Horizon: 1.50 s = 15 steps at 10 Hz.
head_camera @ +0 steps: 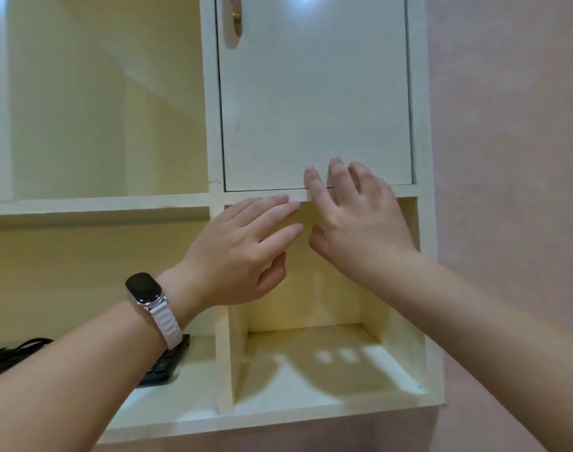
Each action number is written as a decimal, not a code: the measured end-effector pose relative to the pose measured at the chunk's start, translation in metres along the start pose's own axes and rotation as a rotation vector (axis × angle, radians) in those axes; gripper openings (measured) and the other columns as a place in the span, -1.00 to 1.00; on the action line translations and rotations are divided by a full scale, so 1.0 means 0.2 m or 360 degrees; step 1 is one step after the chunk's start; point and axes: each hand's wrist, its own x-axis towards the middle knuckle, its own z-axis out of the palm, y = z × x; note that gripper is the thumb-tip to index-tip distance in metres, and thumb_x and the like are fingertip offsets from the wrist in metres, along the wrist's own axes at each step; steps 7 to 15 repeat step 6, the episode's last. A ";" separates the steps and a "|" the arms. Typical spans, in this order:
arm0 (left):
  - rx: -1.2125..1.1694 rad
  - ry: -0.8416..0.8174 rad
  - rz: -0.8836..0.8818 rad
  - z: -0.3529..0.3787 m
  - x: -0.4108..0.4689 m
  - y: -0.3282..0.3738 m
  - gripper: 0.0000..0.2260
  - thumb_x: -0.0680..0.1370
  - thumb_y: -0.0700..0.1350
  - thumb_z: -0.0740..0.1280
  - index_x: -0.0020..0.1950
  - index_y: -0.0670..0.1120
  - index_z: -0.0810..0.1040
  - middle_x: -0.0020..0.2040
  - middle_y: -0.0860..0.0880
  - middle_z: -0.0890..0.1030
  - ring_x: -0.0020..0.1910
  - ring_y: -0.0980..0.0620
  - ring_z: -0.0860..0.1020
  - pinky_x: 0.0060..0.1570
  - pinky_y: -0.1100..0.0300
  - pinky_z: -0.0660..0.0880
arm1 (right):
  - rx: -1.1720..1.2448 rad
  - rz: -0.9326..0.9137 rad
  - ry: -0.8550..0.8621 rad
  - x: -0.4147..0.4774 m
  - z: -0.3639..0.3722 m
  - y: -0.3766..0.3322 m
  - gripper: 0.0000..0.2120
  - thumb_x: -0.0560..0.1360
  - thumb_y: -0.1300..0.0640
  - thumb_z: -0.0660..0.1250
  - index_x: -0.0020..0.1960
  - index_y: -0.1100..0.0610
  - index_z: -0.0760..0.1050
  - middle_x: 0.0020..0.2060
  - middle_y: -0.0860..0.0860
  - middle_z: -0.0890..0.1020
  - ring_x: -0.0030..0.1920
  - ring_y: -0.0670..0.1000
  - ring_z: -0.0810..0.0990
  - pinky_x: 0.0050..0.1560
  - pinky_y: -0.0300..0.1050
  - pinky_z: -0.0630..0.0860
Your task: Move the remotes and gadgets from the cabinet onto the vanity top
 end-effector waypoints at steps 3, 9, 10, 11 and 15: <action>-0.0043 -0.0058 -0.0063 -0.04 0.00 0.02 -0.68 0.46 -0.15 0.29 0.17 -0.22 0.61 0.27 -0.25 0.55 0.31 -0.24 0.48 0.27 -0.10 0.41 | 0.0164 0.0006 -0.0265 -0.01 -0.12 0.05 -0.27 0.38 -0.01 0.37 0.51 0.03 0.24 0.42 0.17 0.36 0.38 0.24 0.33 0.24 0.16 0.38; -0.0216 0.0002 -0.0261 -0.11 -0.11 0.17 -0.65 0.48 -0.04 0.32 0.20 -0.17 0.60 0.26 -0.19 0.57 0.29 -0.21 0.50 0.24 -0.11 0.41 | 0.0387 0.0094 -0.0305 -0.25 -0.25 -0.02 -0.40 0.45 -0.14 0.13 0.42 0.11 0.40 0.33 0.15 0.49 0.31 0.20 0.46 0.27 0.12 0.40; -0.0216 0.0002 -0.0261 -0.11 -0.11 0.17 -0.65 0.48 -0.04 0.32 0.20 -0.17 0.60 0.26 -0.19 0.57 0.29 -0.21 0.50 0.24 -0.11 0.41 | 0.0387 0.0094 -0.0305 -0.25 -0.25 -0.02 -0.40 0.45 -0.14 0.13 0.42 0.11 0.40 0.33 0.15 0.49 0.31 0.20 0.46 0.27 0.12 0.40; -0.0216 0.0002 -0.0261 -0.11 -0.11 0.17 -0.65 0.48 -0.04 0.32 0.20 -0.17 0.60 0.26 -0.19 0.57 0.29 -0.21 0.50 0.24 -0.11 0.41 | 0.0387 0.0094 -0.0305 -0.25 -0.25 -0.02 -0.40 0.45 -0.14 0.13 0.42 0.11 0.40 0.33 0.15 0.49 0.31 0.20 0.46 0.27 0.12 0.40; -0.0216 0.0002 -0.0261 -0.11 -0.11 0.17 -0.65 0.48 -0.04 0.32 0.20 -0.17 0.60 0.26 -0.19 0.57 0.29 -0.21 0.50 0.24 -0.11 0.41 | 0.0387 0.0094 -0.0305 -0.25 -0.25 -0.02 -0.40 0.45 -0.14 0.13 0.42 0.11 0.40 0.33 0.15 0.49 0.31 0.20 0.46 0.27 0.12 0.40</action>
